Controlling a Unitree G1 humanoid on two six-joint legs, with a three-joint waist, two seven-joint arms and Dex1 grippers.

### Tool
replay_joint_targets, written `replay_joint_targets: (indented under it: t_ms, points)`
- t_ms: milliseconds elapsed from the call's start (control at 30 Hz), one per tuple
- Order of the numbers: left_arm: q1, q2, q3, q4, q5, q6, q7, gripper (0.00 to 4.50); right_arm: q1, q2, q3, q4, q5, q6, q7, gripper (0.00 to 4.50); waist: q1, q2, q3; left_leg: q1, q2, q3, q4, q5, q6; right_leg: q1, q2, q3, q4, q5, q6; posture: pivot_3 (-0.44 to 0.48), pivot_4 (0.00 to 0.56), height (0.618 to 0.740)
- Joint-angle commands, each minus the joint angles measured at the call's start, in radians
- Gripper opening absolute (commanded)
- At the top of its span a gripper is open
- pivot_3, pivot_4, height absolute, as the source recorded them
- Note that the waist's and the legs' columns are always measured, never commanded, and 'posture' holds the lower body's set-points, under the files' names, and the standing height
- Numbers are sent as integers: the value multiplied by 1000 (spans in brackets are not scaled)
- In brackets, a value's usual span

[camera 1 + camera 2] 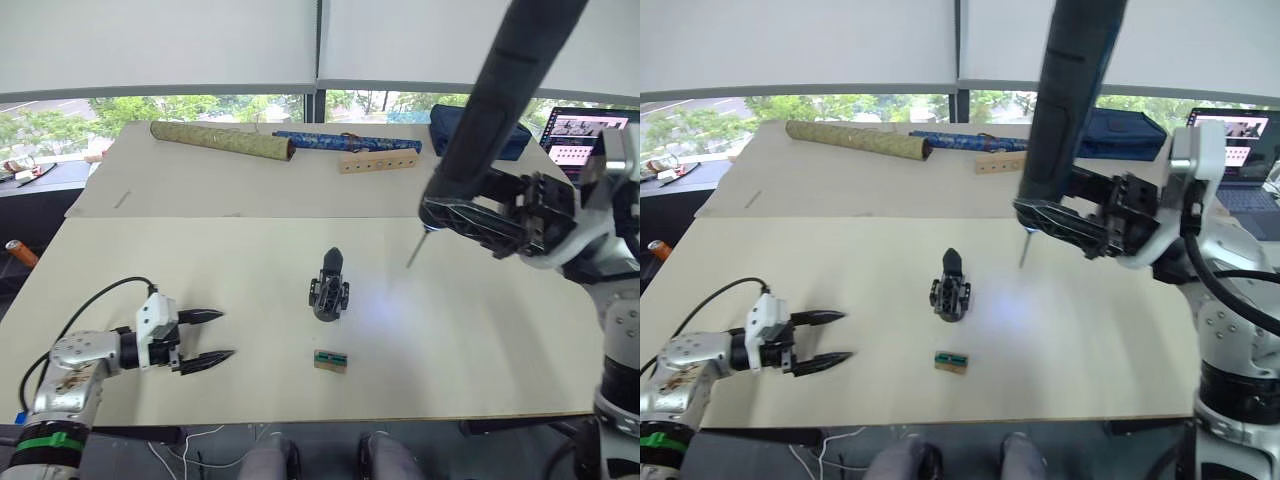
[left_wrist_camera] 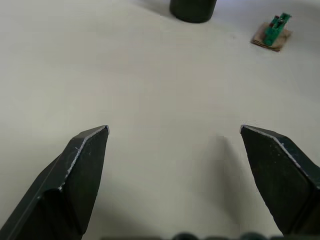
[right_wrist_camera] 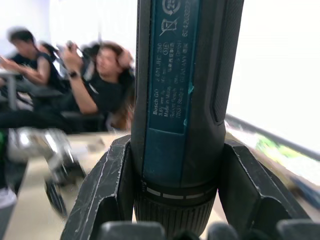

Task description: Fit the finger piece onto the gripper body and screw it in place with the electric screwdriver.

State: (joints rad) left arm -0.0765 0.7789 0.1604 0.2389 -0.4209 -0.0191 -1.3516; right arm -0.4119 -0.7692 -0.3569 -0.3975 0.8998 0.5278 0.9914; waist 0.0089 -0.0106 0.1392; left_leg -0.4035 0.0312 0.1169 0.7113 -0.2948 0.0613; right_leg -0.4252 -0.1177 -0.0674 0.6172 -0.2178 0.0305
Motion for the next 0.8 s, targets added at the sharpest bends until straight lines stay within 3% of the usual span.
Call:
replay_joint_targets:
  t_ms: [33,200,367,600,800]
  points:
    - [47,47,74,-11,-27,-60,-53,4446,123,-81,-128,0,-64,-102,133,1928,4,0,0,0,0,-1,0,0,0,1,0,-1,-1,0,0,0,150,740]
    - [79,43,93,-39,-38,-83,-60,4446,229,-48,-160,-10,-88,-160,118,1928,-1,1,1,1,0,2,0,0,1,1,0,0,-2,1,0,0,150,740]
    - [98,8,54,-174,-54,-29,-37,4446,227,7,-114,-96,-66,-161,56,1928,-1,1,1,1,2,1,0,0,-1,1,2,0,0,2,-1,0,150,740]
    - [141,-6,-37,-316,-33,6,-26,4446,175,65,12,-262,34,-108,-50,1928,-2,2,1,1,2,1,0,1,-1,0,3,1,-1,2,-1,0,150,740]
    - [105,-46,-133,-351,18,4,20,4446,172,91,136,-268,7,-130,-24,1928,4,1,1,1,1,0,1,0,0,2,3,1,-3,2,-1,0,150,740]
